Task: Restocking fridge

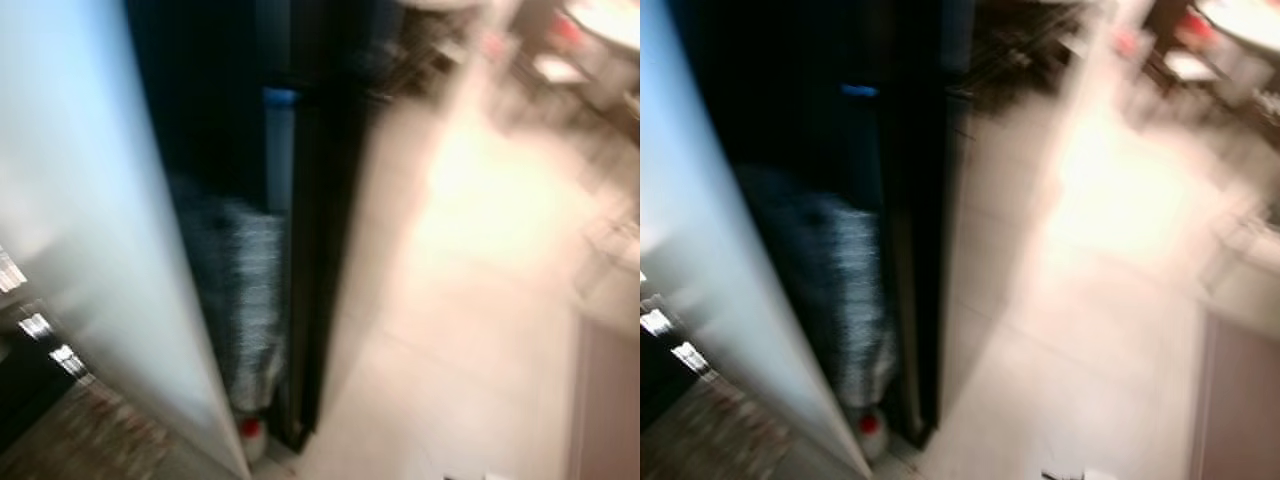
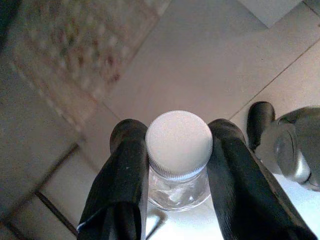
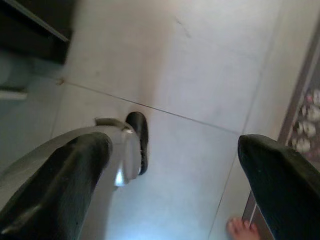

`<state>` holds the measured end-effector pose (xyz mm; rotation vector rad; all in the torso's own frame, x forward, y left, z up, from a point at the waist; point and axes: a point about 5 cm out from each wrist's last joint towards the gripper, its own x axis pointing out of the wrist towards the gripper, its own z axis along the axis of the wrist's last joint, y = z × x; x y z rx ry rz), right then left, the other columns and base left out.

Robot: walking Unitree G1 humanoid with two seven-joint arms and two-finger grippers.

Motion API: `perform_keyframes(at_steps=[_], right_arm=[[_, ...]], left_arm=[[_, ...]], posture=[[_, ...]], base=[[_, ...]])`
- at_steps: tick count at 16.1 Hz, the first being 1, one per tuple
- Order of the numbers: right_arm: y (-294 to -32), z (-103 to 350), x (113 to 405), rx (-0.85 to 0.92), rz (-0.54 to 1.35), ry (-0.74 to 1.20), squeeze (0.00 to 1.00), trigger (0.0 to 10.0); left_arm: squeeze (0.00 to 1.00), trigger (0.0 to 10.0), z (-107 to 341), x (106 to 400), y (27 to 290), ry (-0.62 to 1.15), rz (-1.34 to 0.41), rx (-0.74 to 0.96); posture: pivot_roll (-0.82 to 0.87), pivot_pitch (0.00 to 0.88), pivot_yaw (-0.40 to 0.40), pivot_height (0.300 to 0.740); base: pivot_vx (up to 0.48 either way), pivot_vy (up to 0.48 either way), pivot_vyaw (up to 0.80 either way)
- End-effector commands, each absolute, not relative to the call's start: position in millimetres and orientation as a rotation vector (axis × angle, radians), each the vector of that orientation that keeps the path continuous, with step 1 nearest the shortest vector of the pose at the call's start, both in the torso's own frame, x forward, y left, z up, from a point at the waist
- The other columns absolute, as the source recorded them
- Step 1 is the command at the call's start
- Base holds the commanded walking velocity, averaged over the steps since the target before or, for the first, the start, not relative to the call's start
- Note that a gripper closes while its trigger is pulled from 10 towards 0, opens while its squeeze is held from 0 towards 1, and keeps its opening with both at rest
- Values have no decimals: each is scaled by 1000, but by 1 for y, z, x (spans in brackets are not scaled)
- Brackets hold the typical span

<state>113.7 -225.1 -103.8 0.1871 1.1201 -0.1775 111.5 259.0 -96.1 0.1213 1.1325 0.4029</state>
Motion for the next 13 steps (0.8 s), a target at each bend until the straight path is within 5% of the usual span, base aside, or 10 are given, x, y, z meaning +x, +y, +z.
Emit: perform_keyframes(at_steps=[1,7,13], right_arm=[[-231,-104,110,184,-197,1128,0,10000],[-230,-104,110,183,-194,1123,0,10000],[-230,-104,110,199,-202,1109,0,10000]], left_arm=[[0,10000,-97,114,253,1131,388,109],[0,10000,-98,112,253,1144,389,112],[0,10000,-98,113,252,1145,386,106]], posture=[[53,0,-15,740],[51,0,-13,740],[49,0,-6,740]], base=[[0,0,-769],[0,0,-763],[0,0,0]])
